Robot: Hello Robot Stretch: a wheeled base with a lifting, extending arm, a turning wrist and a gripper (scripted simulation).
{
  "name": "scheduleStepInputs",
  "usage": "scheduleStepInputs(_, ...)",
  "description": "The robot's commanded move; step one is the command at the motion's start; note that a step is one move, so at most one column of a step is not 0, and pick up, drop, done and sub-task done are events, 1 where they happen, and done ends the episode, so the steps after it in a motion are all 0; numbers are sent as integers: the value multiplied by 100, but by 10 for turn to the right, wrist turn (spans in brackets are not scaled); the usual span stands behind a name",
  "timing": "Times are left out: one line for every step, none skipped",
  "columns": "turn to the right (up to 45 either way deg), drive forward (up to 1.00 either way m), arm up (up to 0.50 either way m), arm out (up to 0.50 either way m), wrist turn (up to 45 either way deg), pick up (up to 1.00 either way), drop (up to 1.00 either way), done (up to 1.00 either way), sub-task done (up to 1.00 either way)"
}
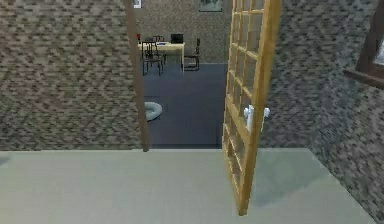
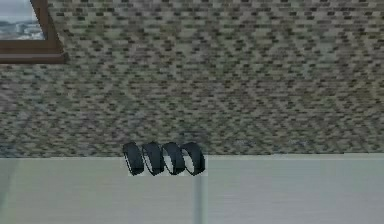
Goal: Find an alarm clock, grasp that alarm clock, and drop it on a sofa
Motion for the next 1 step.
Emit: scheduleStepInputs(0, 100, 0, 0, 0, 0, 0, 0, 0)
